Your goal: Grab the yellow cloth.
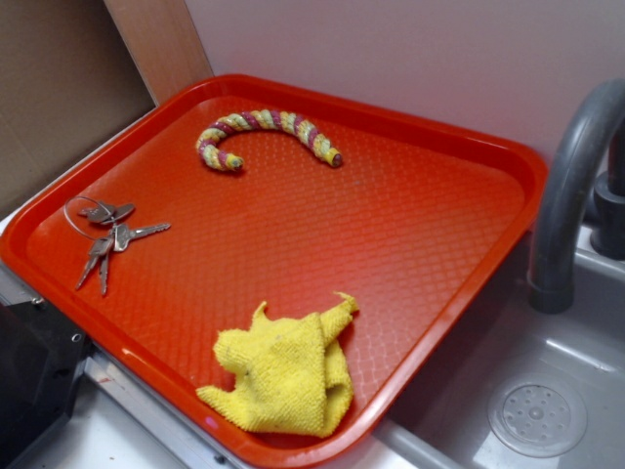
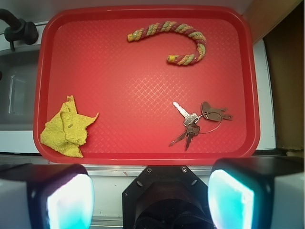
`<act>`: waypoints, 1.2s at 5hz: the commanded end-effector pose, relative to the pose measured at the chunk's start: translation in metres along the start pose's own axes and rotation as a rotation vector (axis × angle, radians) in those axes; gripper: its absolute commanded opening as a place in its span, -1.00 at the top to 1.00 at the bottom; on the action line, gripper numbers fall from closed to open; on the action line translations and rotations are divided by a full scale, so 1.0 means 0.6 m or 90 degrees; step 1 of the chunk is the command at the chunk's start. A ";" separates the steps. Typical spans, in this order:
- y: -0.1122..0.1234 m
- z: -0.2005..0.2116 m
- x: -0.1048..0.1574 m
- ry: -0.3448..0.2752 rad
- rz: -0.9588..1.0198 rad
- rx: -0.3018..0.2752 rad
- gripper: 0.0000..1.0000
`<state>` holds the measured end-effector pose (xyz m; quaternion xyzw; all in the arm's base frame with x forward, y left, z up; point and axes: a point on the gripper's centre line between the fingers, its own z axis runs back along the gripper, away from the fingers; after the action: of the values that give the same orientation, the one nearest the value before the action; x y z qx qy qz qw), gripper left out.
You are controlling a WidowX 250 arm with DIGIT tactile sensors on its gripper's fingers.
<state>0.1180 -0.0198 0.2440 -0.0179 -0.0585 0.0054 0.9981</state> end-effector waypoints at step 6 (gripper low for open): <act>-0.156 -0.309 0.013 0.242 0.399 -0.064 -1.00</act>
<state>0.1440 -0.1246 0.0580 -0.0791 0.1427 0.3056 0.9381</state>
